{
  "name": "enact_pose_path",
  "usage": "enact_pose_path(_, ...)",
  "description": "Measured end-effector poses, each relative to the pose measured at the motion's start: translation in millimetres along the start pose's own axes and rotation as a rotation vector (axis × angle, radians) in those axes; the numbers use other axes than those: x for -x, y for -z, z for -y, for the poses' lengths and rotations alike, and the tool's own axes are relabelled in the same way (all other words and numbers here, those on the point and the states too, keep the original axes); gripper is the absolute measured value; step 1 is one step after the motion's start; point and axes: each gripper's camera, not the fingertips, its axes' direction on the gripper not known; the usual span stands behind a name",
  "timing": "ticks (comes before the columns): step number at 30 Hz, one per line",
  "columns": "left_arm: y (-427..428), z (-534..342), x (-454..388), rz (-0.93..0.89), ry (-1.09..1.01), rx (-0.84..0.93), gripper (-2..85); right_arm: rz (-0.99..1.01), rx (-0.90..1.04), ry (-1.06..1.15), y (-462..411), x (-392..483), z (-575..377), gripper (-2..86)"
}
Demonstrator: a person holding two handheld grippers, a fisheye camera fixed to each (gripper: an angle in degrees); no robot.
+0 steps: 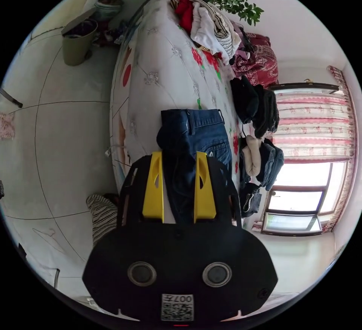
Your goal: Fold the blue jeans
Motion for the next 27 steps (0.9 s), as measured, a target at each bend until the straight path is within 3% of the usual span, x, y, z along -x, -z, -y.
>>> enact_pose_path(4, -10, 15, 5, -0.022, -0.025, 0.031, 14.2, -0.007, -0.014, -0.004, 9, -3, -13, 1.0)
enact_pose_path(9, -7, 20, 13, 0.02, -0.006, 0.03, 10.5, 0.08, -0.123, -0.238, 34, -38, -50, 0.2)
enact_pose_path(19, 1, 24, 21, -0.195, -0.037, 0.03, 4.6, 0.058, -0.316, -0.367, 63, -37, -87, -0.3)
enact_pose_path(21, 6, 21, 6, -0.245, -0.104, 0.023, 4.4, 0.047, -0.339, -0.381, 69, -33, -93, -0.3)
enact_pose_path(27, 16, -26, -130, -0.435, -0.572, 0.131, 4.1, 0.048, -0.478, -0.48, 97, -34, -133, -0.3)
